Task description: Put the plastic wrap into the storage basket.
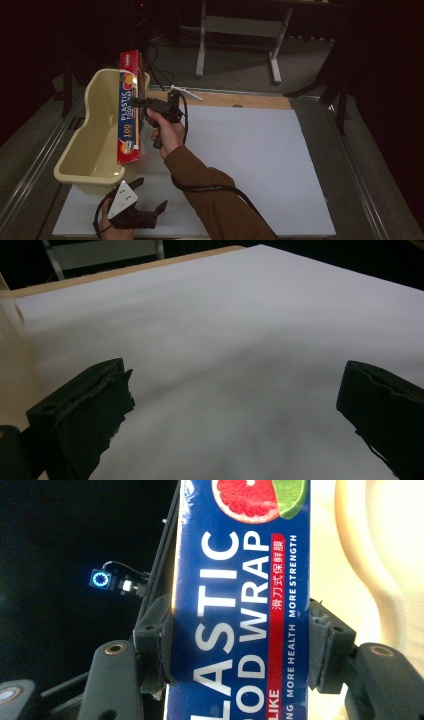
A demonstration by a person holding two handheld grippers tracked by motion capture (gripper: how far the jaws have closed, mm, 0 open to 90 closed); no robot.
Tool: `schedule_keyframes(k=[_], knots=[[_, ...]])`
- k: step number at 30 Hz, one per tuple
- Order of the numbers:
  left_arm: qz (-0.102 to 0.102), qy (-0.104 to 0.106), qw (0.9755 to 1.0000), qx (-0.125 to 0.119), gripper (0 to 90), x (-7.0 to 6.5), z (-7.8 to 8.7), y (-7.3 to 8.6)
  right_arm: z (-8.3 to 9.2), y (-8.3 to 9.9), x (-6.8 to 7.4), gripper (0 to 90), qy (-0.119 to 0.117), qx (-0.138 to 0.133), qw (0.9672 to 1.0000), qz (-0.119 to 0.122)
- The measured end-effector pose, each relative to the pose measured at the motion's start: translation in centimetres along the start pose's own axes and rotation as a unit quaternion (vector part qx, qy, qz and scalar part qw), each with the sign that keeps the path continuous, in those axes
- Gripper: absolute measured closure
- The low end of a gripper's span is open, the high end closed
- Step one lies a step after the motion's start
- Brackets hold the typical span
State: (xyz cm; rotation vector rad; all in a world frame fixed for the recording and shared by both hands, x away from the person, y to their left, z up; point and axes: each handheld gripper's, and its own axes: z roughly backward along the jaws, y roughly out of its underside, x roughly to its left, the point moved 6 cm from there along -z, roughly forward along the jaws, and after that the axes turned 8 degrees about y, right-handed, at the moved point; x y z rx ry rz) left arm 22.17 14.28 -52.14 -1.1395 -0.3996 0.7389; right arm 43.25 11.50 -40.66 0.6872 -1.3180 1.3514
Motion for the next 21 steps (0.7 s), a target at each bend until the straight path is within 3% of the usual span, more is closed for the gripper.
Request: schedule_keyframes(k=[10, 15, 21], knots=[[0.0, -0.004, 1.0, -0.004, 0.7, 0.0, 0.4, 0.1, -1.8, 0.9, -0.3, 39.9, 0.002, -0.006, 1.0, -0.006], [-0.001, -0.003, 1.0, -0.005, 0.7, -0.1, 0.3, 0.0, -2.7, 1.0, -0.8, 39.8, 0.01, -0.009, 0.9996, -0.025], [-0.001, -0.004, 1.0, -0.008, 0.7, -0.1, 0.4, 0.0, -3.3, 1.4, -0.9, 39.7, 0.009, -0.013, 0.9994, -0.03]])
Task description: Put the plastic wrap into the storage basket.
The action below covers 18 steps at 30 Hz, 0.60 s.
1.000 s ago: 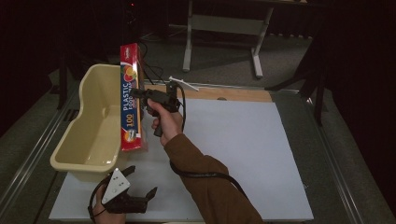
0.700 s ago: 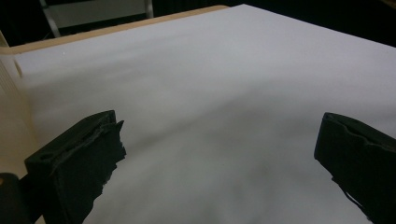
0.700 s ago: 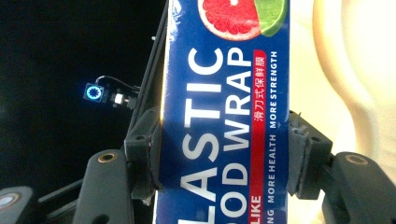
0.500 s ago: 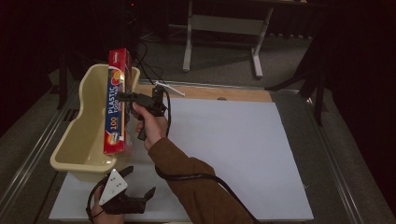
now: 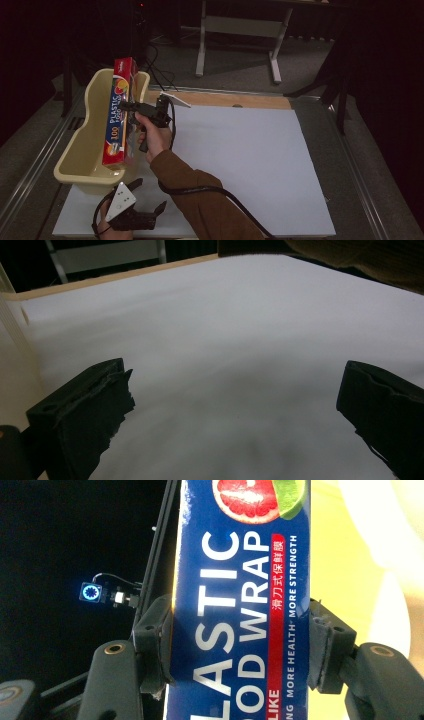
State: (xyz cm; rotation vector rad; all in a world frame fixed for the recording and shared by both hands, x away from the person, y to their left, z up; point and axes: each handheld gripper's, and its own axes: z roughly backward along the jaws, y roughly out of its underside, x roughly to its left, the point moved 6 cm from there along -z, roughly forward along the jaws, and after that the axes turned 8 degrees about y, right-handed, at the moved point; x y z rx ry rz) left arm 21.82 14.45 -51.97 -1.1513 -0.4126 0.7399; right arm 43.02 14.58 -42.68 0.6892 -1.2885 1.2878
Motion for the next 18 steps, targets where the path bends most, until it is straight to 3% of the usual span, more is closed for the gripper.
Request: schedule_keyframes(k=[18], knots=[[-0.001, 0.0, 1.0, -0.003, 0.7, 0.0, 0.0, -0.1, -1.1, 1.2, -0.2, 39.6, 0.016, -0.007, 0.9997, -0.019]])
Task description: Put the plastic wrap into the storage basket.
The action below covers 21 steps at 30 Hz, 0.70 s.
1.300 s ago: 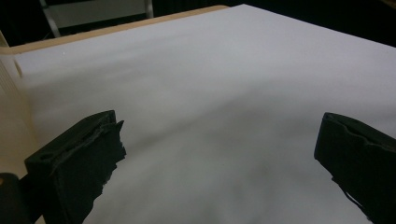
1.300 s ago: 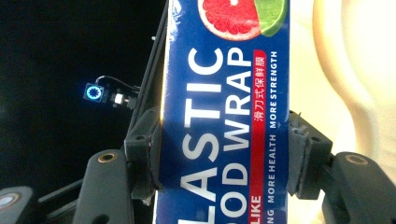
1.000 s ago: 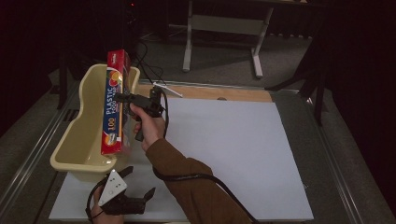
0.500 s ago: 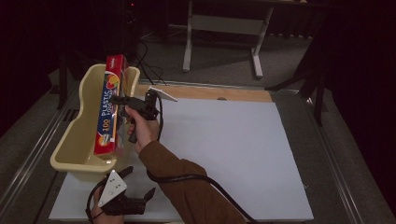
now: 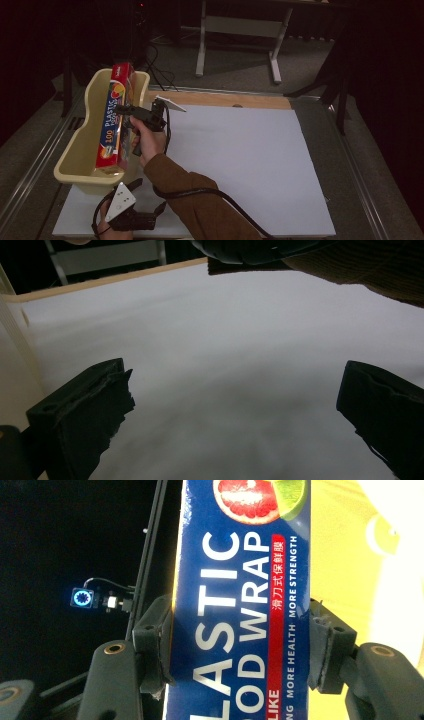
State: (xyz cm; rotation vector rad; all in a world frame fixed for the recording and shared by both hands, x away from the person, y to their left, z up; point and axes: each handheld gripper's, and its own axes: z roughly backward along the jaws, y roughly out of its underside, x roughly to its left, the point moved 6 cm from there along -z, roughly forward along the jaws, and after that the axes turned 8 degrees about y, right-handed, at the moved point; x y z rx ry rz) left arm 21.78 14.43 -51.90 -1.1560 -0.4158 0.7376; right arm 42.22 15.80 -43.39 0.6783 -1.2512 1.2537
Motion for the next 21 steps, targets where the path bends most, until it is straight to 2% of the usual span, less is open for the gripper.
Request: schedule_keyframes(k=[6, 21], knots=[[0.002, -0.001, 1.0, -0.002, 0.7, 0.0, 0.2, 0.0, -0.9, 0.3, 0.3, 39.6, 0.004, -0.006, 0.9999, 0.009], [0.003, -0.002, 1.0, -0.003, 0.7, 0.1, 0.3, 0.0, -1.4, 0.7, 0.3, 39.3, 0.017, -0.021, 0.9995, 0.016]])
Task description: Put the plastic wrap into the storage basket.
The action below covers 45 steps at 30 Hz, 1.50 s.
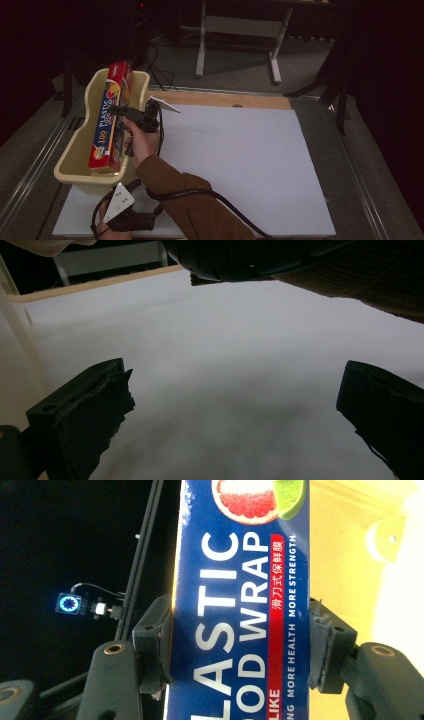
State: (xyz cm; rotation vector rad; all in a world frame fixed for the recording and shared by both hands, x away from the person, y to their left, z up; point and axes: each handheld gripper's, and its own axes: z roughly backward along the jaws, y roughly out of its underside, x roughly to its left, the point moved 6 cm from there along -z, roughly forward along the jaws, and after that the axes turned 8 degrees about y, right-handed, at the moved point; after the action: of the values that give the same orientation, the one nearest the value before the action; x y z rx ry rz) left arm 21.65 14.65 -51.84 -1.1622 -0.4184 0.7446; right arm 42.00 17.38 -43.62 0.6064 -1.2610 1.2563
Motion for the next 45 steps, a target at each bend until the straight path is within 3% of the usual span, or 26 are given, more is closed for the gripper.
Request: schedule_keyframes(k=[3, 5, 14, 17, 20, 34, 39, 41, 43, 45], knots=[[0.002, 0.0, 1.0, -0.002, 0.7, 0.0, 0.0, 0.0, -0.1, 0.1, -0.2, 39.2, 0.008, 0.0, 1.0, 0.006], [0.002, 0.0, 1.0, -0.002, 0.7, 0.0, 0.0, 0.0, -0.1, 0.2, -0.2, 39.0, 0.025, 0.002, 0.9997, 0.006], [0.001, 0.0, 1.0, -0.001, 0.7, 0.0, 0.0, 0.0, -0.1, 0.3, -0.2, 37.2, 0.045, 0.002, 0.9988, 0.019], [0.001, 0.0, 1.0, -0.001, 0.7, 0.0, 0.0, 0.0, 0.2, 0.2, -0.3, 34.9, 0.074, -0.014, 0.9966, 0.033], [0.001, 0.001, 1.0, -0.001, 0.7, 0.0, 0.0, 0.0, 0.5, -0.2, -0.4, 36.3, 0.06, -0.017, 0.9977, 0.025], [-0.001, -0.001, 1.0, 0.001, 0.7, 0.0, -0.1, -0.1, 1.7, -0.3, -0.6, 36.7, 0.072, 0.01, 0.9948, 0.072], [-0.004, -0.002, 1.0, 0.002, 0.7, 0.0, -0.2, -0.1, 3.1, -0.7, -0.7, 37.0, 0.084, 0.017, 0.991, 0.103], [-0.006, -0.002, 1.0, 0.004, 0.7, 0.0, -0.3, -0.1, 3.7, -0.8, -0.8, 37.0, 0.093, 0.019, 0.9881, 0.122], [-0.008, -0.002, 0.9999, 0.007, 0.7, 0.0, -0.3, -0.1, 4.9, -1.1, -1.1, 37.1, 0.109, 0.016, 0.9818, 0.155], [-0.008, -0.002, 0.9999, 0.007, 0.7, 0.0, -0.4, -0.1, 5.3, -1.3, -1.3, 37.2, 0.113, 0.014, 0.9801, 0.163]])
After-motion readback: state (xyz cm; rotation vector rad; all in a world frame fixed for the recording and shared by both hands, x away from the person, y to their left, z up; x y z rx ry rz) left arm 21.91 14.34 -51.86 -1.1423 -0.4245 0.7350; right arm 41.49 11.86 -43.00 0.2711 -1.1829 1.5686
